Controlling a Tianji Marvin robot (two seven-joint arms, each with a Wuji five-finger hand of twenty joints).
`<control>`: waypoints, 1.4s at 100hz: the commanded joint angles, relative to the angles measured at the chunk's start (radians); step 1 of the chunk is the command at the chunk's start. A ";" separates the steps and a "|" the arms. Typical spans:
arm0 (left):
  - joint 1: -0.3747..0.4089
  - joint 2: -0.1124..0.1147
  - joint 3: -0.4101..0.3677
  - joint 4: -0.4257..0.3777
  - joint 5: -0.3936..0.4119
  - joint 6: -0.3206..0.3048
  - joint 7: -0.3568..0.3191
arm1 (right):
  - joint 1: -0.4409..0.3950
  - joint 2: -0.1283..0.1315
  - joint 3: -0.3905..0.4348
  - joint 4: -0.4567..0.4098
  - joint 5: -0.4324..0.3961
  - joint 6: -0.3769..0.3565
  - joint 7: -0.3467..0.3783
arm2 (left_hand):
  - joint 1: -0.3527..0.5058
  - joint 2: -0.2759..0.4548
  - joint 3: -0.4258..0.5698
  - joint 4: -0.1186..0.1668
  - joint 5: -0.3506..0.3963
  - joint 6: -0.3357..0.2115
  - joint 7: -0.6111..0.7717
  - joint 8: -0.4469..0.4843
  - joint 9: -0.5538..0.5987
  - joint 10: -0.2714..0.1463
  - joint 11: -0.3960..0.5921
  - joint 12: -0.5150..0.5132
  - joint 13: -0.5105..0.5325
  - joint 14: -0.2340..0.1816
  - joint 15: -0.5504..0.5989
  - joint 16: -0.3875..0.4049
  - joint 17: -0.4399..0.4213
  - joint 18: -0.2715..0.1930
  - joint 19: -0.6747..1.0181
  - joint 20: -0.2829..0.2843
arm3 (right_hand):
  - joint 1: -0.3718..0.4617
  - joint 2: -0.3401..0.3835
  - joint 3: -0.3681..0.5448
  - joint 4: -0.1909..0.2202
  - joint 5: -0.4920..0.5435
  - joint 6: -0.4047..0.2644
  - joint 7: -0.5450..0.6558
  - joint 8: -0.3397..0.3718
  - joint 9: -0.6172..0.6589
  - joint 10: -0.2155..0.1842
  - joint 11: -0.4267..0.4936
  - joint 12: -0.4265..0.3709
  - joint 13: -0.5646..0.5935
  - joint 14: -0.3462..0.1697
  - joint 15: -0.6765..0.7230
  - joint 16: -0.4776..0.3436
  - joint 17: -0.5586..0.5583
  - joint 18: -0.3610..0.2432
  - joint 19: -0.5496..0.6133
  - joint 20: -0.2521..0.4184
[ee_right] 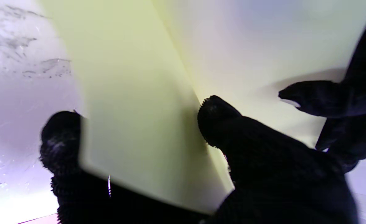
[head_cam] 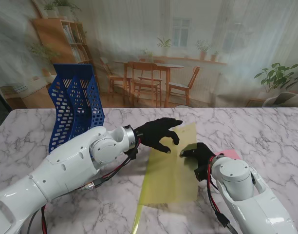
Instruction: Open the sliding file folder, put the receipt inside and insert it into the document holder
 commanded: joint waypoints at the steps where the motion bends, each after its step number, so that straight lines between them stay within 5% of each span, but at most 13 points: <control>1: -0.008 -0.010 0.014 0.028 -0.032 -0.005 -0.022 | -0.001 -0.001 0.000 -0.005 0.004 0.007 0.004 | 0.049 -0.031 0.029 -0.029 0.059 -0.014 0.060 -0.027 -0.013 -0.016 0.008 -0.010 -0.009 -0.012 0.022 -0.020 -0.006 -0.062 -0.002 0.014 | 0.074 0.038 0.031 0.001 -0.016 -0.101 0.031 0.031 -0.001 0.021 0.042 -0.003 0.014 0.007 -0.015 -0.007 0.004 0.029 0.009 0.015; 20: -0.031 -0.031 0.055 0.064 -0.066 -0.002 -0.015 | -0.002 -0.003 -0.002 -0.007 0.020 0.010 0.004 | 0.044 0.077 0.045 -0.026 0.059 -0.063 -0.154 -0.180 -0.025 -0.022 -0.011 -0.031 -0.017 -0.011 0.004 -0.024 -0.005 -0.058 -0.013 -0.001 | 0.075 0.039 0.030 0.001 -0.020 -0.100 0.031 0.032 -0.001 0.024 0.043 -0.003 0.014 0.008 -0.015 -0.006 0.003 0.029 0.007 0.018; 36: -0.052 -0.052 0.089 0.102 -0.041 -0.031 0.036 | 0.002 -0.005 -0.007 -0.009 0.026 0.018 0.002 | 0.093 -0.004 -0.047 -0.033 0.196 -0.072 -0.016 -0.112 0.013 -0.067 0.048 -0.018 -0.005 -0.022 0.031 -0.006 -0.007 -0.065 0.005 0.021 | 0.076 0.040 0.029 0.001 -0.020 -0.097 0.032 0.033 -0.001 0.024 0.044 -0.003 0.014 0.009 -0.014 -0.005 0.002 0.029 0.009 0.020; 62: -0.038 -0.044 0.066 0.112 0.061 -0.073 0.122 | -0.007 -0.005 0.003 -0.022 0.026 0.020 -0.004 | -0.212 -0.064 -0.091 -0.019 0.311 0.047 0.228 -0.068 0.062 -0.042 0.162 0.018 0.020 -0.001 0.104 -0.009 -0.003 -0.042 0.077 0.057 | 0.076 0.044 0.026 0.001 -0.022 -0.099 0.036 0.036 -0.004 0.023 0.043 -0.004 0.013 0.008 -0.018 -0.007 0.000 0.028 0.008 0.024; 75: -0.028 -0.044 0.047 0.116 0.084 -0.094 0.156 | -0.008 -0.006 0.003 -0.024 0.026 0.024 -0.006 | -0.246 -0.073 -0.064 -0.022 0.364 0.059 0.204 -0.094 0.092 -0.051 0.181 0.031 0.031 -0.002 0.137 -0.023 0.001 -0.038 0.125 0.028 | 0.077 0.045 0.026 0.002 -0.023 -0.099 0.037 0.036 -0.006 0.023 0.043 -0.004 0.012 0.010 -0.022 -0.008 -0.005 0.029 0.005 0.024; 91: -0.043 -0.039 0.064 0.115 0.070 -0.099 0.118 | -0.006 -0.006 0.001 -0.024 0.026 0.028 -0.005 | -0.130 -0.043 -0.005 -0.024 0.210 -0.060 -0.114 -0.236 0.043 -0.048 0.126 -0.002 0.017 -0.002 0.092 -0.046 -0.008 -0.033 0.093 -0.006 | 0.077 0.047 0.024 0.002 -0.025 -0.099 0.037 0.036 -0.009 0.025 0.043 -0.005 0.013 0.011 -0.026 -0.009 -0.006 0.030 0.004 0.027; 100: -0.054 -0.038 0.083 0.115 0.057 -0.090 0.091 | -0.006 -0.006 0.001 -0.024 0.026 0.027 -0.004 | -0.037 -0.015 0.038 -0.018 0.181 -0.089 -0.174 -0.256 0.034 -0.048 0.107 -0.013 0.013 -0.005 0.080 -0.047 -0.010 -0.036 0.081 -0.003 | 0.077 0.047 0.023 0.002 -0.025 -0.099 0.037 0.036 -0.010 0.027 0.044 -0.005 0.013 0.011 -0.026 -0.009 -0.006 0.030 0.003 0.028; 107: -0.060 -0.042 0.094 0.123 0.057 -0.086 0.091 | -0.006 -0.005 0.002 -0.024 0.027 0.026 -0.002 | 0.055 -0.032 0.035 -0.046 0.230 -0.106 -0.132 -0.203 0.043 -0.057 0.122 -0.006 0.017 -0.007 0.088 -0.038 -0.006 -0.037 0.088 0.014 | 0.077 0.047 0.023 0.002 -0.026 -0.100 0.037 0.036 -0.011 0.028 0.043 -0.005 0.013 0.011 -0.027 -0.010 -0.005 0.030 0.003 0.029; 114: -0.062 -0.050 0.105 0.140 0.068 -0.079 0.115 | -0.006 -0.004 0.002 -0.023 0.026 0.025 0.000 | 0.126 -0.005 -0.029 -0.039 0.257 -0.110 -0.079 -0.190 0.053 -0.061 0.151 0.011 0.026 -0.006 0.112 -0.029 -0.002 -0.035 0.116 0.033 | 0.077 0.048 0.022 0.002 -0.027 -0.103 0.038 0.038 -0.011 0.020 0.044 -0.005 0.013 0.010 -0.029 -0.010 -0.005 0.030 0.003 0.030; 125: -0.060 -0.062 0.110 0.161 0.087 -0.074 0.162 | -0.008 -0.004 0.002 -0.023 0.027 0.025 0.002 | 0.161 0.069 -0.079 -0.039 0.324 -0.092 0.053 -0.197 0.092 -0.067 0.198 0.040 0.041 -0.010 0.168 -0.015 0.004 -0.033 0.179 0.030 | 0.077 0.050 0.021 0.002 -0.030 -0.105 0.037 0.038 -0.012 0.027 0.043 -0.006 0.013 0.011 -0.031 -0.011 -0.006 0.029 0.002 0.031; 140: -0.034 -0.061 0.080 0.155 0.114 -0.074 0.215 | -0.008 -0.004 0.000 -0.021 0.025 0.030 0.004 | 0.165 0.112 -0.098 -0.034 0.294 -0.086 0.169 -0.168 0.137 -0.073 0.228 0.059 0.071 -0.019 0.250 0.031 0.006 -0.033 0.245 0.005 | 0.079 0.053 0.019 0.002 -0.037 -0.109 0.035 0.038 -0.016 0.028 0.042 -0.006 0.012 0.014 -0.035 -0.012 -0.012 0.027 -0.001 0.031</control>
